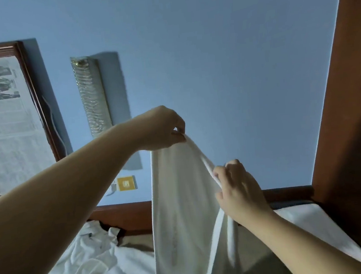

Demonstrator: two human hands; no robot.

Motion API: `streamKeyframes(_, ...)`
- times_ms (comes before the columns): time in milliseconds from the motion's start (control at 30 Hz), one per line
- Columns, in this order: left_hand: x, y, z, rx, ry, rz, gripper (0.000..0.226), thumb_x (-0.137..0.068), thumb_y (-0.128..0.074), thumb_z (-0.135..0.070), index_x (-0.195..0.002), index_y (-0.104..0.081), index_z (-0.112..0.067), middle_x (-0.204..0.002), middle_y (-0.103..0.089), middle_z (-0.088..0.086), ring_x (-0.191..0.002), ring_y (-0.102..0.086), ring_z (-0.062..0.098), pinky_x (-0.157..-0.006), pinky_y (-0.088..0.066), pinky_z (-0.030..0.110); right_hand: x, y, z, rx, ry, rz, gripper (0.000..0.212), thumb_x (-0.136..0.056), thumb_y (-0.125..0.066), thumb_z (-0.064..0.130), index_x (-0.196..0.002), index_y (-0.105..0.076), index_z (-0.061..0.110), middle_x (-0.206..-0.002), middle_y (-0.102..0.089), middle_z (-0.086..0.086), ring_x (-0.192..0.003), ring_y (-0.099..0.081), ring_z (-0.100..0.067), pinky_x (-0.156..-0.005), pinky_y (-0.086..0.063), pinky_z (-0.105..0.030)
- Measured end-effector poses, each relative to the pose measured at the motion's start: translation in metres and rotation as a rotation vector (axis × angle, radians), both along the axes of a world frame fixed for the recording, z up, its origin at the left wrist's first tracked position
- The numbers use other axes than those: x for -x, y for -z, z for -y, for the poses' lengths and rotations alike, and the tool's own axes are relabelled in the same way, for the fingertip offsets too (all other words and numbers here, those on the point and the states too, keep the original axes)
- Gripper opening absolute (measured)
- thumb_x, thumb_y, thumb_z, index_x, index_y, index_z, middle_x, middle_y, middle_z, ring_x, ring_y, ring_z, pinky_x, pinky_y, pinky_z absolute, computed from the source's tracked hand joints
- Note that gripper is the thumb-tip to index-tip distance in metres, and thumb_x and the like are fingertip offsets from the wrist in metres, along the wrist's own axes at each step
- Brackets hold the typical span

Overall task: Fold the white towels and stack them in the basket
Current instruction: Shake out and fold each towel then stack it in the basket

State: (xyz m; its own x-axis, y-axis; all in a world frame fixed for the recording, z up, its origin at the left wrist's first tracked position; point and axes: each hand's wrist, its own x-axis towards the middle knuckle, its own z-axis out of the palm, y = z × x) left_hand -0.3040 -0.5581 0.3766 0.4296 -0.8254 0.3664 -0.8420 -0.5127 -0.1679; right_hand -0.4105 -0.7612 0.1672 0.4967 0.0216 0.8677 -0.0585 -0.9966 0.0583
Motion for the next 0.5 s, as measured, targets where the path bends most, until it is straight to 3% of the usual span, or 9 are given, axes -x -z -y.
streamKeyframes(100,0.016,-0.002,0.023,0.060,0.003,0.010,0.018,-0.099,-0.064,-0.043,-0.104,-0.076,-0.031,-0.077,-0.046,-0.019,-0.089,-0.059,0.018,-0.077,-0.046,0.031,0.004,0.007,-0.029,-0.120,-0.055,0.006,0.055,-0.064,-0.056,-0.001,-0.116,-0.047,0.013,-0.107,-0.049,-0.016,-0.087,-0.054,-0.037,-0.062,-0.050,-0.040)
streamKeyframes(200,0.029,-0.003,0.045,0.096,-0.022,0.006,0.019,-0.099,-0.063,-0.043,-0.106,-0.075,-0.029,-0.083,-0.046,-0.013,-0.089,-0.059,0.022,-0.075,-0.047,0.032,0.012,0.006,-0.049,-0.291,-0.051,0.025,0.059,-0.059,-0.070,0.001,-0.115,-0.054,0.013,-0.109,-0.049,-0.011,-0.086,-0.055,-0.029,-0.063,-0.050,-0.033)
streamKeyframes(333,0.037,-0.005,0.062,0.126,-0.067,0.022,0.021,-0.102,-0.061,-0.039,-0.109,-0.075,-0.025,-0.097,-0.055,-0.004,-0.089,-0.060,0.023,-0.073,-0.047,0.032,0.027,0.012,-0.048,-0.417,0.004,0.130,0.049,-0.063,-0.071,0.006,-0.111,-0.064,0.010,-0.107,-0.047,-0.009,-0.092,-0.054,-0.029,-0.068,-0.054,-0.038)
streamKeyframes(500,0.038,-0.006,0.077,0.138,-0.055,-0.070,0.016,-0.097,-0.065,-0.042,-0.105,-0.075,-0.032,-0.092,-0.055,-0.012,-0.091,-0.062,0.020,-0.073,-0.046,0.029,0.035,0.020,-0.029,-0.534,-0.057,0.069,0.035,-0.081,-0.080,0.035,-0.109,-0.069,0.016,-0.098,-0.053,0.000,-0.078,-0.057,-0.016,-0.061,-0.045,-0.018)
